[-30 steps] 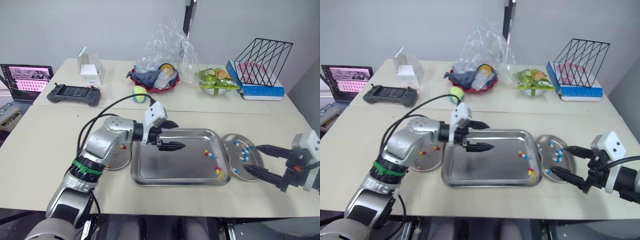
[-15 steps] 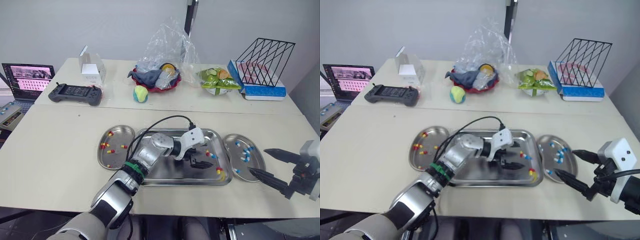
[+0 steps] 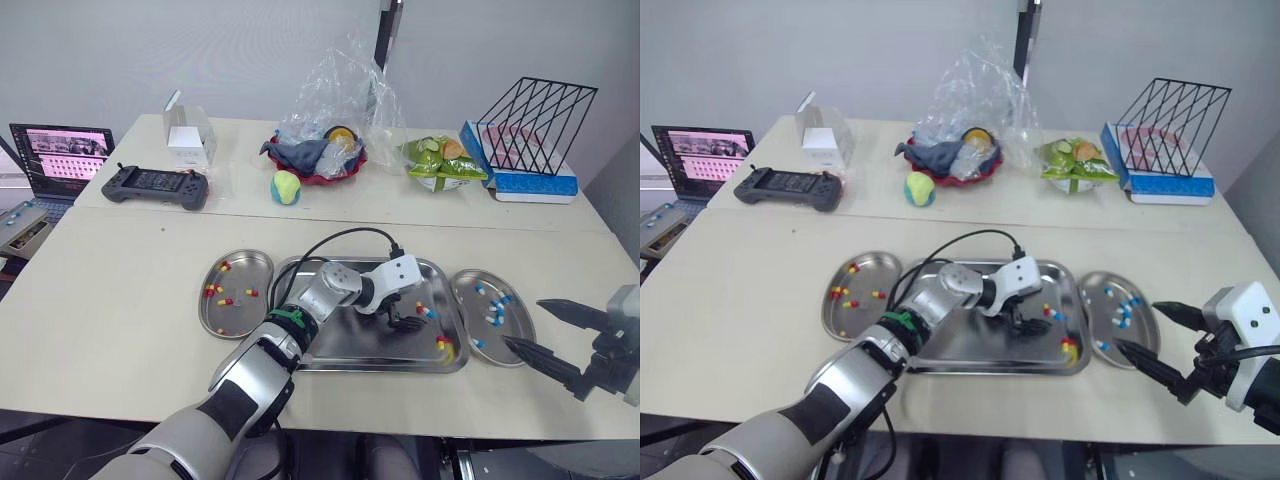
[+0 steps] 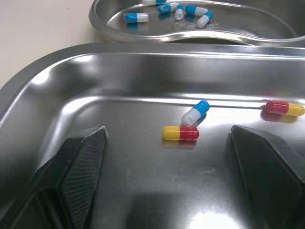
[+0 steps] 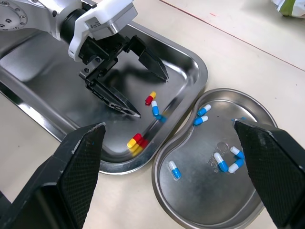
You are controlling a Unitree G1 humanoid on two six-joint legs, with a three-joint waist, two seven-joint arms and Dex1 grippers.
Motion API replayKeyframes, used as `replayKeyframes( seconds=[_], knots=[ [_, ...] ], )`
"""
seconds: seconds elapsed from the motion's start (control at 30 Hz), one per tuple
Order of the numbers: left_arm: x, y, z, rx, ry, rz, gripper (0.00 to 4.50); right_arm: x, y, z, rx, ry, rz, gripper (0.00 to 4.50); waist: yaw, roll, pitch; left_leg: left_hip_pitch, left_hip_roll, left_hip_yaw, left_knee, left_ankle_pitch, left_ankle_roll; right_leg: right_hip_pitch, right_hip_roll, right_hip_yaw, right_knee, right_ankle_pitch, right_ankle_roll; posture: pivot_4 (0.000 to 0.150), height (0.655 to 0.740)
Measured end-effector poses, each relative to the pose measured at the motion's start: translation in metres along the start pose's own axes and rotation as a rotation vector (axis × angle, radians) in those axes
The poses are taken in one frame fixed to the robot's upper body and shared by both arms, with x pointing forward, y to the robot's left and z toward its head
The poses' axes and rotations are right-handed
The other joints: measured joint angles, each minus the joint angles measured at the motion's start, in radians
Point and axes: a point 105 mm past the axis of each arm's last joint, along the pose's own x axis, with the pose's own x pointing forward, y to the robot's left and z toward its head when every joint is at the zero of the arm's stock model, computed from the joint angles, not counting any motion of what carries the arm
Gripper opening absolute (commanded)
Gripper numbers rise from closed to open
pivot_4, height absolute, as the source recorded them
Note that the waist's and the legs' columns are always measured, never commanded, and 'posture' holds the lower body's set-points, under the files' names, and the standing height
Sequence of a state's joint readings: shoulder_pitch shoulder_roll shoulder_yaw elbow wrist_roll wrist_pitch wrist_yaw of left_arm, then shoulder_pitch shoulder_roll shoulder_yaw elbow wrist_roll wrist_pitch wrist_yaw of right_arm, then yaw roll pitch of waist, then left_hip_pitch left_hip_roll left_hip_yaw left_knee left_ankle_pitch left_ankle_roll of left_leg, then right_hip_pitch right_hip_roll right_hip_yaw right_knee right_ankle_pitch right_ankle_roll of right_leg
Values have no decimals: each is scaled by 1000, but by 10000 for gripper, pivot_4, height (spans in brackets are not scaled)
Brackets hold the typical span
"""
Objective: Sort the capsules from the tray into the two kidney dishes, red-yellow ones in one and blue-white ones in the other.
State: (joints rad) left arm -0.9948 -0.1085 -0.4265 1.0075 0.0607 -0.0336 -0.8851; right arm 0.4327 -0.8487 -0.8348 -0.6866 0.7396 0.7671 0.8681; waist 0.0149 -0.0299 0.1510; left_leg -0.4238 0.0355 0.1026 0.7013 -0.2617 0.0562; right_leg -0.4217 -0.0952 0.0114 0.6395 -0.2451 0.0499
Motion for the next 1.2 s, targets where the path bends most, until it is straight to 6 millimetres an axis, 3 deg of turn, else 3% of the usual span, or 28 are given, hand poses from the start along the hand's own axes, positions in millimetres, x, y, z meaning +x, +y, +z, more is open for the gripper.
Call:
replayKeyframes(
  seconds=[0.03, 0.33, 0.53, 1.13, 1.2],
  knots=[
    [0, 0, 0, 5, -1, 0, 30044, 0, -1, 0, -1, 1, -3, 45000, 0, 0, 0, 0, 0, 0, 0, 0, 0, 0, 0, 0, 0, 0, 0, 1500, 7204],
    [-1, 0, 0, 27, 9, -14, 30044, 0, -5, 1, -11, -5, -21, 45000, -1, 0, 0, 0, 0, 0, 0, 0, 0, 0, 0, 0, 0, 0, 0, 1500, 7204],
    [-1, -1, -1, 28, 11, -25, 12090, 0, -9, 1, -13, -6, -36, 45000, 0, 0, 0, 0, 0, -1, 1, 0, 0, 1, 0, 0, 0, 0, 0, 1500, 7204],
    [-2, 0, -2, 31, 20, -28, 12090, 6, -12, 5, -42, 3, -44, 45000, -1, 0, 0, 0, 0, -1, 1, 0, 0, 1, 0, -1, 1, 0, 0, 1500, 7204],
    [-2, 0, -2, 29, 19, -31, 6889, 6, -12, 6, -44, 1, -45, 45000, -1, 0, 0, 0, 0, -1, 1, 0, 0, 1, 0, -1, 1, 0, 0, 1500, 7204]
  ],
)
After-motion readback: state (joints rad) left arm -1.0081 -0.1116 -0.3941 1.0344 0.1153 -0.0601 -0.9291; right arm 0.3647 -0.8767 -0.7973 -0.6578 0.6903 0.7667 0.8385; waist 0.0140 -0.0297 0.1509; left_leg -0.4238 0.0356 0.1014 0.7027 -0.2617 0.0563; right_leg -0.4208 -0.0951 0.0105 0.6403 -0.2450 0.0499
